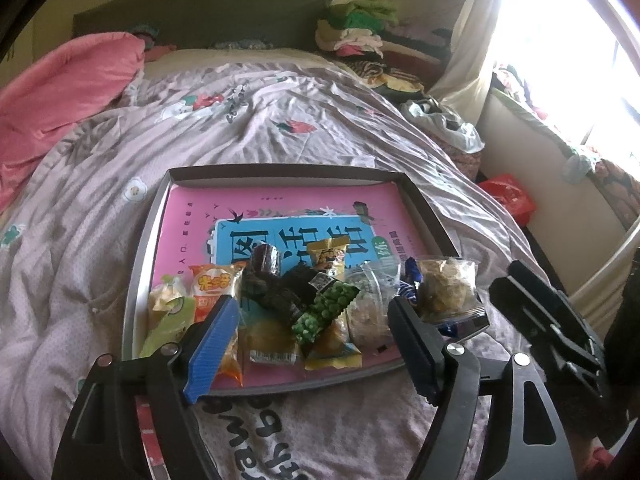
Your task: Organize snacks
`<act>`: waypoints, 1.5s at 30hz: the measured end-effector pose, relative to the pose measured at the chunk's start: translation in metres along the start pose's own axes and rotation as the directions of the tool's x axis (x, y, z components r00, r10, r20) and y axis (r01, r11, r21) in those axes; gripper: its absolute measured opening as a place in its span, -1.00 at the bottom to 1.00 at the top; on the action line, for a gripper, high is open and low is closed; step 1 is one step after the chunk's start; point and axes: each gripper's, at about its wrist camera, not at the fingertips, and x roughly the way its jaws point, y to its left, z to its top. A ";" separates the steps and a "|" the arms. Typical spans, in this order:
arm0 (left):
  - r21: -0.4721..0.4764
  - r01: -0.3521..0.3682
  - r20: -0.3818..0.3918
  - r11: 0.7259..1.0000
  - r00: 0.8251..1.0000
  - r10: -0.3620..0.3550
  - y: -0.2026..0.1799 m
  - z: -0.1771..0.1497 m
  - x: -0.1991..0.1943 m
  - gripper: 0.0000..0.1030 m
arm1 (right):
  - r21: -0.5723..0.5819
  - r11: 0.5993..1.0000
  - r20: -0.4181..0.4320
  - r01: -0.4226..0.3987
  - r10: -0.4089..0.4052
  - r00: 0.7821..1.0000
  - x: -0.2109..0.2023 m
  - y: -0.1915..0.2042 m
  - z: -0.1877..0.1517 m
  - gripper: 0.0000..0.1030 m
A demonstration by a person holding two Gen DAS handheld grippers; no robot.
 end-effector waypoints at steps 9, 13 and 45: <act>-0.003 0.009 0.018 1.000 1.000 -0.009 -0.001 -0.003 -0.010 0.57 | -0.035 0.998 0.048 0.060 -0.058 0.997 -0.014 0.007 0.004 0.61; 0.003 0.007 0.023 1.000 1.000 -0.007 -0.003 -0.007 -0.015 0.57 | -0.052 0.996 0.052 0.072 -0.069 0.996 -0.020 0.013 0.005 0.65; -0.069 -0.011 0.006 0.998 1.000 0.011 0.019 -0.074 -0.066 0.58 | -0.016 0.995 -0.137 0.095 -0.096 0.986 -0.057 0.052 -0.030 0.74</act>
